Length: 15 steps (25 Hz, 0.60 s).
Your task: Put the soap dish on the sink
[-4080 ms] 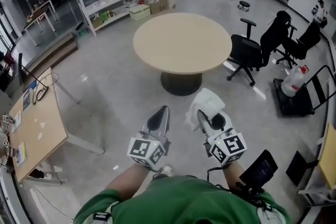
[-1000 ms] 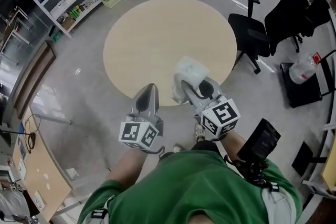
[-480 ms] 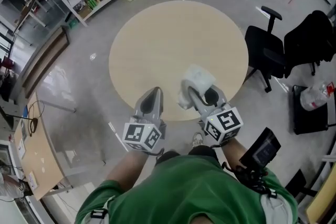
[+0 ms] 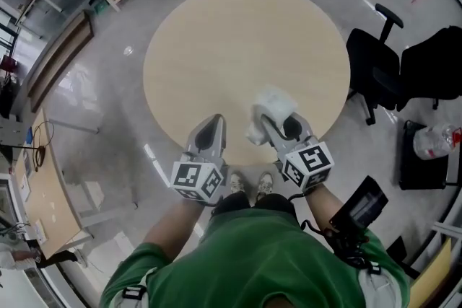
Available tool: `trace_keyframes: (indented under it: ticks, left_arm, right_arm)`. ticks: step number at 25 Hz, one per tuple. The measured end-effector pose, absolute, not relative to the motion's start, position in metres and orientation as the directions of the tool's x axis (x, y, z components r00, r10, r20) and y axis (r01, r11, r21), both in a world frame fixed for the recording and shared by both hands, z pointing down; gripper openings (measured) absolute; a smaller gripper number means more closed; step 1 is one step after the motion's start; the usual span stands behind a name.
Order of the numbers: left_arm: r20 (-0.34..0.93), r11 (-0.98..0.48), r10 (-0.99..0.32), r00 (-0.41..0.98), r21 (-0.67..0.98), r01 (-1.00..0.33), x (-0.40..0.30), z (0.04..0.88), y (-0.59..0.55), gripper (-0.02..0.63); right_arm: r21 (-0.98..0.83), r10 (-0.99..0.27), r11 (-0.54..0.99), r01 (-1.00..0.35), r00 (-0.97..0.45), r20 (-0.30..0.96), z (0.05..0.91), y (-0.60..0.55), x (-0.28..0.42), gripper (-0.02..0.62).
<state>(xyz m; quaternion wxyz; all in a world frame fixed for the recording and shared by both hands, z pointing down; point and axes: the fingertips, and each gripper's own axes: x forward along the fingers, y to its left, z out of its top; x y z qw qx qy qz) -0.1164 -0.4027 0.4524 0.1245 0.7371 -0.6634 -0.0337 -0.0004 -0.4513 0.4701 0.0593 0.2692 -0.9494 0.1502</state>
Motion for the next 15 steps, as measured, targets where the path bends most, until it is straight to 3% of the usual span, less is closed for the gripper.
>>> trace_keyframes:
  ticks: [15]
  left_arm:
    - [0.346,-0.039,-0.929,0.129,0.256,-0.966,-0.147,0.577,-0.447,0.006]
  right_arm:
    - [-0.371,-0.392,0.758,-0.536,-0.829,0.399,0.605,-0.496,-0.049,0.147]
